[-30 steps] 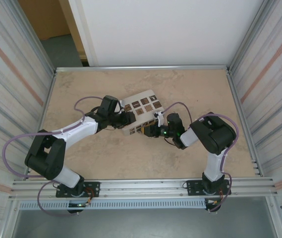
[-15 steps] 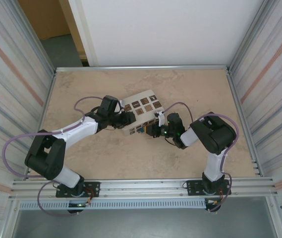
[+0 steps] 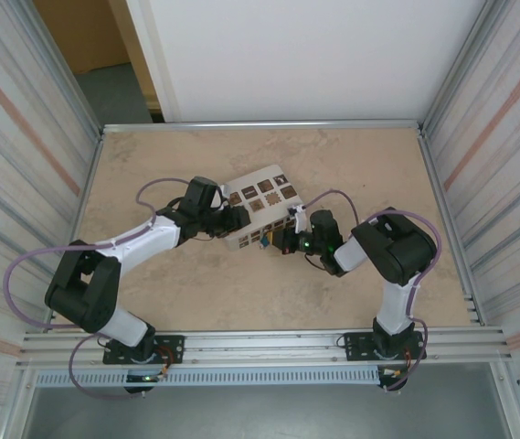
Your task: Unlock the padlock with the key
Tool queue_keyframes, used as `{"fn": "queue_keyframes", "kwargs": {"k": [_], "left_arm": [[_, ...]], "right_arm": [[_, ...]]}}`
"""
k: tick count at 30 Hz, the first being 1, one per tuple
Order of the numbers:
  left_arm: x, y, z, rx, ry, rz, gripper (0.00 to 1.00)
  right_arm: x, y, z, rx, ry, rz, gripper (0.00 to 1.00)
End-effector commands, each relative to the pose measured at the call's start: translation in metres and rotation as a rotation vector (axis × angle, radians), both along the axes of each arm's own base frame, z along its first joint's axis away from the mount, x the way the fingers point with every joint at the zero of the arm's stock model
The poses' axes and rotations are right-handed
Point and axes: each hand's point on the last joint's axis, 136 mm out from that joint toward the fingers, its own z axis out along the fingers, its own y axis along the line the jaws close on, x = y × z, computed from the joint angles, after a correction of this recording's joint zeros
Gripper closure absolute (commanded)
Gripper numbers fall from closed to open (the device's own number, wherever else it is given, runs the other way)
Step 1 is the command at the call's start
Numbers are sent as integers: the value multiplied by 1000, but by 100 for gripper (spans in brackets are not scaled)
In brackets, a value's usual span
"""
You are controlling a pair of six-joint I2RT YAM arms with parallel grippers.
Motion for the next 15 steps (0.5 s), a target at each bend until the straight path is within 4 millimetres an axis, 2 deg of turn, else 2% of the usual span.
{"fn": "queue_keyframes", "kwargs": {"k": [1,15], "left_arm": [[-27,10,-30,67,113,-3,62],[-35,6,-35,68,126,-11,62]], "right_arm": [[7,2,37,121,-36,-28,100],[18,-5,40,189,21,-115,100]]}}
